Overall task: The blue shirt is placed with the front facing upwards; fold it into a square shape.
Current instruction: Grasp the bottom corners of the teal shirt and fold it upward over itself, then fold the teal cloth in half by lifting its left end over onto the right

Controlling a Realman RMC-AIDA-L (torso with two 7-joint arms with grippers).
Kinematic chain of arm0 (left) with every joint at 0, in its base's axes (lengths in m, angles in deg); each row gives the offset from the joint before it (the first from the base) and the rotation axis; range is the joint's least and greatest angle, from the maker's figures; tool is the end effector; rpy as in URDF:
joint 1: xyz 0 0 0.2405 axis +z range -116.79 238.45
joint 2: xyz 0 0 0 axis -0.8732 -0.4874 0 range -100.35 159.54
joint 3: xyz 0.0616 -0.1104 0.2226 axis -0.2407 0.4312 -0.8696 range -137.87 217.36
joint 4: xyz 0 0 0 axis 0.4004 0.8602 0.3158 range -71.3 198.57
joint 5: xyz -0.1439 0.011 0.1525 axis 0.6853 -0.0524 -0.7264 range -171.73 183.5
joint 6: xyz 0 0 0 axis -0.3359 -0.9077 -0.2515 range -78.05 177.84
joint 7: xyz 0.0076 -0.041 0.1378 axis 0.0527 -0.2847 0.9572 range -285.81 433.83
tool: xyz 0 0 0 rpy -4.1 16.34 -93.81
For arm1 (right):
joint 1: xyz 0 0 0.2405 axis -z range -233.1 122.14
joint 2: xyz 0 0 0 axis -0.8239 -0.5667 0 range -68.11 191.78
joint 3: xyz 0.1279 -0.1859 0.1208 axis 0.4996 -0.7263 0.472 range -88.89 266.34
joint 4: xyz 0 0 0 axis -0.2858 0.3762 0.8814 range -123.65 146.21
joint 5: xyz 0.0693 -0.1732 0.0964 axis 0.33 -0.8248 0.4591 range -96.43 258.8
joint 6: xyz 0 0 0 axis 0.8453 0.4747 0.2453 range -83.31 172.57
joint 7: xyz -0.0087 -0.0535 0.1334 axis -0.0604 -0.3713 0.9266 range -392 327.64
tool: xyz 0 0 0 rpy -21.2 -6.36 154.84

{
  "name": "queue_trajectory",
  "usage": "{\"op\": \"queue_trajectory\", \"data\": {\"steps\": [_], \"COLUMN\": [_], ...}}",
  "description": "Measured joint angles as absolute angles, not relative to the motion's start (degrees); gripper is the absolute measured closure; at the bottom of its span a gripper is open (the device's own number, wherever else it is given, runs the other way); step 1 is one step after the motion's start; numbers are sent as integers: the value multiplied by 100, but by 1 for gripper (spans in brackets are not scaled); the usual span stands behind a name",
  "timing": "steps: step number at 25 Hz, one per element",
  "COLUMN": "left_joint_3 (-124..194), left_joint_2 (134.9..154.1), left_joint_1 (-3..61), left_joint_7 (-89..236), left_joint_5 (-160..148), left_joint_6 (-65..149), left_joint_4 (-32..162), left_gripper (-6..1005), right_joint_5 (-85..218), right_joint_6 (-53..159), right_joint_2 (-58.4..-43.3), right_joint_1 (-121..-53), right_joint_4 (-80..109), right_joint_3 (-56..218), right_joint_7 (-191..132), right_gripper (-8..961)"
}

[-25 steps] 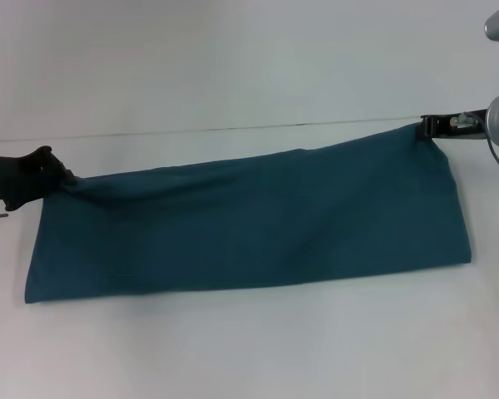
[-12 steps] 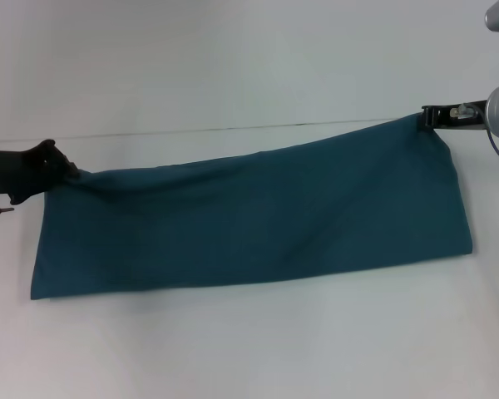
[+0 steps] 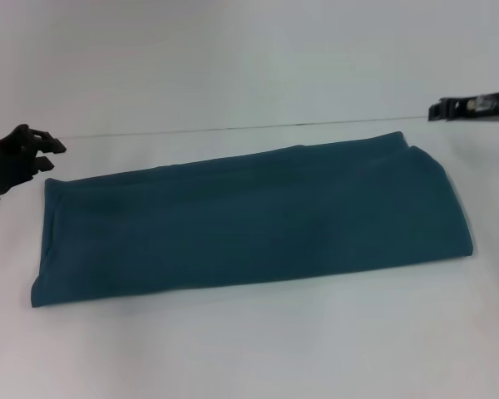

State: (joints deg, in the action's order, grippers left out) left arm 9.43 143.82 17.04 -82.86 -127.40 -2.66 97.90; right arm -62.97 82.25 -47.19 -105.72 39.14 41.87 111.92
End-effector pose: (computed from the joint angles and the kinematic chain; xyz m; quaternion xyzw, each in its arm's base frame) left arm -0.2877 0.4471 0.0590 -0.5766 -0.7133 -0.2682 0.2946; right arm 0.2762 0.4879 0.0745 -0.7306 0.5129 0.0733 0.4448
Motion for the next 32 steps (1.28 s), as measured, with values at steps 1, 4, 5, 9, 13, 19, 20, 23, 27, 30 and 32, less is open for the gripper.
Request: {"op": "queue_trajectory", "data": {"steps": [1, 4, 5, 9, 13, 19, 20, 23, 27, 30, 32], "left_joint_3": [942, 939, 935, 917, 919, 940, 943, 945, 949, 982, 998], "left_joint_2": [14382, 14382, 14385, 14391, 14391, 14392, 14397, 14435, 14521, 14626, 14662], "left_joint_1": [1734, 1813, 1836, 1898, 1928, 2225, 2318, 2580, 2886, 3114, 3159], "left_joint_7": [-8236, -8202, -8201, -8184, -8136, -7510, -7320, -6931, -6801, -6722, -6710], "left_joint_5": [-12628, -12423, -12395, -12333, -12318, -11505, -11270, -10813, -10709, -10703, -10700], "left_joint_6": [-252, -256, -267, -325, -435, -967, -1141, -1622, -2034, -2175, -2171], "left_joint_4": [9778, 9820, 9840, 9872, 9875, 9996, 10016, 10067, 10117, 10076, 10060], "left_gripper": [808, 746, 725, 613, 418, 139, 120, 104, 109, 109, 108], "right_joint_5": [-6298, -6281, -6277, -6234, -5851, -4485, -4280, -3566, -2788, -2572, -2547], "right_joint_6": [8236, 8300, 8363, 8878, 9489, 10795, 11032, 11782, 12625, 13016, 13201], "right_joint_2": [-4667, -4536, -4493, -4352, -4302, -4350, -4380, -4561, -4752, -4843, -4910], "right_joint_1": [-10576, -10587, -10587, -10566, -10370, -9690, -9577, -9068, -8415, -8098, -7938], "right_joint_4": [3926, 3981, 4013, 4157, 4411, 4909, 4975, 5206, 5276, 5227, 5213], "right_joint_3": [4189, 4198, 4220, 4487, 4758, 4951, 4970, 5018, 5056, 5145, 5210], "right_joint_7": [11223, 11315, 11342, 11343, 11128, 10452, 10342, 9910, 9364, 9105, 8996], "right_gripper": [786, 709, 660, 476, 330, 73, 71, 64, 55, 55, 56]}}
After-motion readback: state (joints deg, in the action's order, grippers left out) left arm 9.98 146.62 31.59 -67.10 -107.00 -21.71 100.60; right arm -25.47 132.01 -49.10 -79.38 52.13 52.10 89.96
